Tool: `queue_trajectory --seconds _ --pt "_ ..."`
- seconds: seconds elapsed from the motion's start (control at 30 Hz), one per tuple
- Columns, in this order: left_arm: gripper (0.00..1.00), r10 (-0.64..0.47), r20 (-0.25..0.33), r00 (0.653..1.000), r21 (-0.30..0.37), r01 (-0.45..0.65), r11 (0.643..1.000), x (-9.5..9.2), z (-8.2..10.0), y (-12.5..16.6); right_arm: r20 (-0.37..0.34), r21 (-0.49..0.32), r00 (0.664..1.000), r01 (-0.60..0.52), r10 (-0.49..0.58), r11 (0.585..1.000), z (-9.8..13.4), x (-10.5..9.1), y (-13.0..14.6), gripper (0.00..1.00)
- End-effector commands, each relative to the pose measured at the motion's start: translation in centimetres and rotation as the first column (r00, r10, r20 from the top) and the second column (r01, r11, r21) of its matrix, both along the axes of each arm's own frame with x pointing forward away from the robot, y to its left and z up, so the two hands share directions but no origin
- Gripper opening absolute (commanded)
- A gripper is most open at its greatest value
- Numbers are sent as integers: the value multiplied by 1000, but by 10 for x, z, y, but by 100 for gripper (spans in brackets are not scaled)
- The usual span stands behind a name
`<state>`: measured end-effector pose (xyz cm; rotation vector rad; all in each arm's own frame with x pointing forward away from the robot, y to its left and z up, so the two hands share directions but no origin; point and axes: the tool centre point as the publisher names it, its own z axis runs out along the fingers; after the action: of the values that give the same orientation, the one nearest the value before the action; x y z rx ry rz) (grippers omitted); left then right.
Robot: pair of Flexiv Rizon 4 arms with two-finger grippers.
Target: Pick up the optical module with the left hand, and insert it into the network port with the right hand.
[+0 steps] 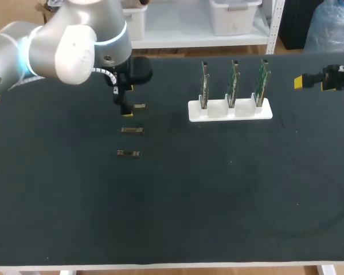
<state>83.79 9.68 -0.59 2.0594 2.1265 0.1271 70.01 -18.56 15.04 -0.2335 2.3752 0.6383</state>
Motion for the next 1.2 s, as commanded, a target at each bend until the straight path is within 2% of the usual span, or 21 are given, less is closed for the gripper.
queue_trajectory --seconds 0.03,0.3,0.43,0.6,0.8,0.93,1.2 --pt "100 26 -21 999 15 -25 1000 10 -4 0 1 -2 1000 3 -3 1000 0 -1 1 100" --pt "100 62 -25 998 17 -62 998 13 -8 4 1 -2 1000 3 -3 1000 0 -1 1 100" --pt "100 148 -69 987 -40 -151 988 13 -8 4 1 -2 1000 3 -3 1000 0 -1 1 100" --pt "100 170 -87 982 -43 -174 984 12 -9 8 1 -2 1000 3 -3 1000 0 -1 1 100" --pt "100 150 -85 985 -6 -151 989 10 -9 17 1 -2 1000 3 -3 1000 0 -1 1 100" --pt "100 112 -108 988 -9 -114 993 6 -6 19 1 -2 1000 3 -3 1000 0 -1 1 100" --pt "100 94 -108 990 -20 -97 995 3 -1 14 1 -2 1000 3 -3 1000 0 -1 1 100"
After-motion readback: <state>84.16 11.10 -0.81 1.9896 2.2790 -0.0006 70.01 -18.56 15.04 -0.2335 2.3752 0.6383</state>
